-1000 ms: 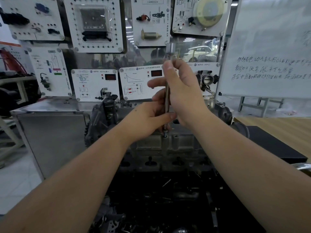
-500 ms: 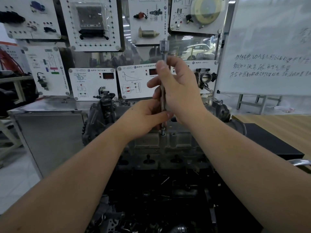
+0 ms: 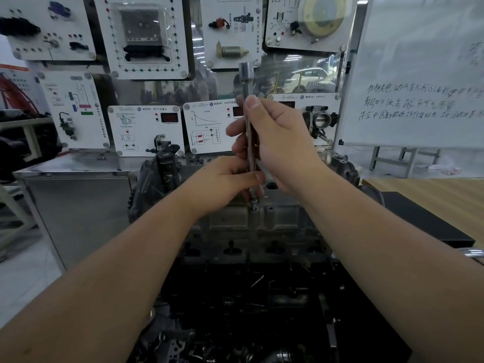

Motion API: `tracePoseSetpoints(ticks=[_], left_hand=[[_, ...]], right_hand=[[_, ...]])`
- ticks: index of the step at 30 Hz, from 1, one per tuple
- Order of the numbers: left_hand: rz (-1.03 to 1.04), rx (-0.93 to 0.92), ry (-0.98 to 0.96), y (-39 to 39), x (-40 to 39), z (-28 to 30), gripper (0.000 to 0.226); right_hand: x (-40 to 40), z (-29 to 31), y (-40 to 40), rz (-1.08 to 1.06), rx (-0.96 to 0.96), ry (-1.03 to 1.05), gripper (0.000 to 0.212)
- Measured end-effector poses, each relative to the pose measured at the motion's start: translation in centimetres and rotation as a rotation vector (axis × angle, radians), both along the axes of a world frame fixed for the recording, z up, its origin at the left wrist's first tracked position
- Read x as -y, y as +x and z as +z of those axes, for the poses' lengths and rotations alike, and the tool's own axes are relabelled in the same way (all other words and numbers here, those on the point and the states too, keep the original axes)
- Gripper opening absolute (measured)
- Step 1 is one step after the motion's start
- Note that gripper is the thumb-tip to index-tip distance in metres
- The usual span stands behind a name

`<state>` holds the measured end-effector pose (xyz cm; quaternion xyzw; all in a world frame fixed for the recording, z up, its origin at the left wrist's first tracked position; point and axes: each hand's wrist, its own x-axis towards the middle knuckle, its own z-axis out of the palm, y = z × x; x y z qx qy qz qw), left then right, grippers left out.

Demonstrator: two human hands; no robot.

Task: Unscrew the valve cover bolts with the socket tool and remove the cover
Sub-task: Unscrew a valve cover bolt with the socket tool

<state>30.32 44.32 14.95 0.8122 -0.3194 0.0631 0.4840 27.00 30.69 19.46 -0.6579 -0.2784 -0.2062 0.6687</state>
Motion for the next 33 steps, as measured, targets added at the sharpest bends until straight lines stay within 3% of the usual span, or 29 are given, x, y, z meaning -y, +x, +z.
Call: tracePoseSetpoints(ticks=[4, 9, 11, 13, 16, 21, 26, 33], left_hand=[[0.046, 0.083, 0.064, -0.20, -0.11, -0.13, 0.023], [0.063, 0.128, 0.075, -0.25, 0.32, -0.31, 0.039], [0.039, 0.099, 0.053, -0.35, 0.20, -0.11, 0.028], [0.011, 0.047, -0.005, -0.25, 0.04, -0.07, 0.022], [0.029, 0.038, -0.027, -0.07, -0.16, -0.02, 0.031], [0.068, 0.088, 0.039, -0.31, -0.20, -0.11, 0.020], [0.063, 0.089, 0.043, -0.35, 0.12, -0.10, 0.038], [0.050, 0.032, -0.035, -0.46, -0.03, 0.07, 0.021]], right_hand=[[-0.16, -0.42, 0.35, -0.044, 0.048, 0.018, 0.021], [-0.13, -0.62, 0.25, -0.124, 0.054, 0.120, 0.009], [-0.07, -0.48, 0.21, -0.138, 0.053, 0.115, 0.016], [-0.02, -0.29, 0.11, -0.083, 0.030, 0.097, 0.021], [-0.25, -0.04, -0.03, 0.076, -0.075, 0.135, 0.025], [-0.73, -0.33, 0.14, 0.077, -0.083, 0.207, 0.020], [-0.50, -0.47, 0.13, -0.017, -0.003, 0.168, 0.010], [-0.17, -0.19, 0.04, 0.012, -0.098, 0.167, 0.031]])
